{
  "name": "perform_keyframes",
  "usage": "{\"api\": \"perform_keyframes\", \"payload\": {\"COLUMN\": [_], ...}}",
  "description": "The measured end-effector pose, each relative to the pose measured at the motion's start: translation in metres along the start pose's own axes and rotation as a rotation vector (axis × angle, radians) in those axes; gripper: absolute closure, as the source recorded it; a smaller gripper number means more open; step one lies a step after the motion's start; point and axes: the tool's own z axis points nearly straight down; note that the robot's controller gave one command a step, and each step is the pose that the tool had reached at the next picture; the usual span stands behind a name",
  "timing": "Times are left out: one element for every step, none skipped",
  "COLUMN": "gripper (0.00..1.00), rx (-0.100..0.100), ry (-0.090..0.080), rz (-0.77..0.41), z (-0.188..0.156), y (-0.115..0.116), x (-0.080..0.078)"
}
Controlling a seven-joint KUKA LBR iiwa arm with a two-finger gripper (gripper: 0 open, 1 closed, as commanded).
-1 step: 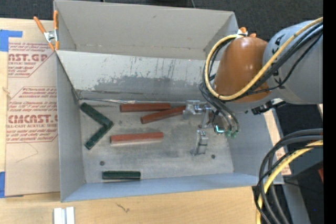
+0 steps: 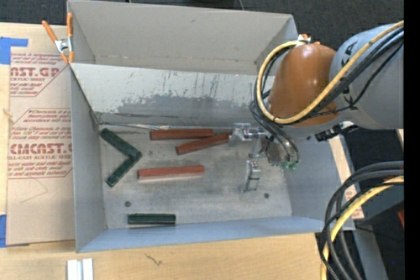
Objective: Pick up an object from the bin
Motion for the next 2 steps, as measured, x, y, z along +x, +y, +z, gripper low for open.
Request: {"api": "perform_keyframes", "payload": {"gripper": [0.0, 0.0], "rx": [0.0, -0.002], "ry": [-0.003, 0.002], "rz": [-0.057, -0.069], "z": [0.036, 0.018], "y": [0.069, 0.089], "x": [-0.016, -0.01]}}
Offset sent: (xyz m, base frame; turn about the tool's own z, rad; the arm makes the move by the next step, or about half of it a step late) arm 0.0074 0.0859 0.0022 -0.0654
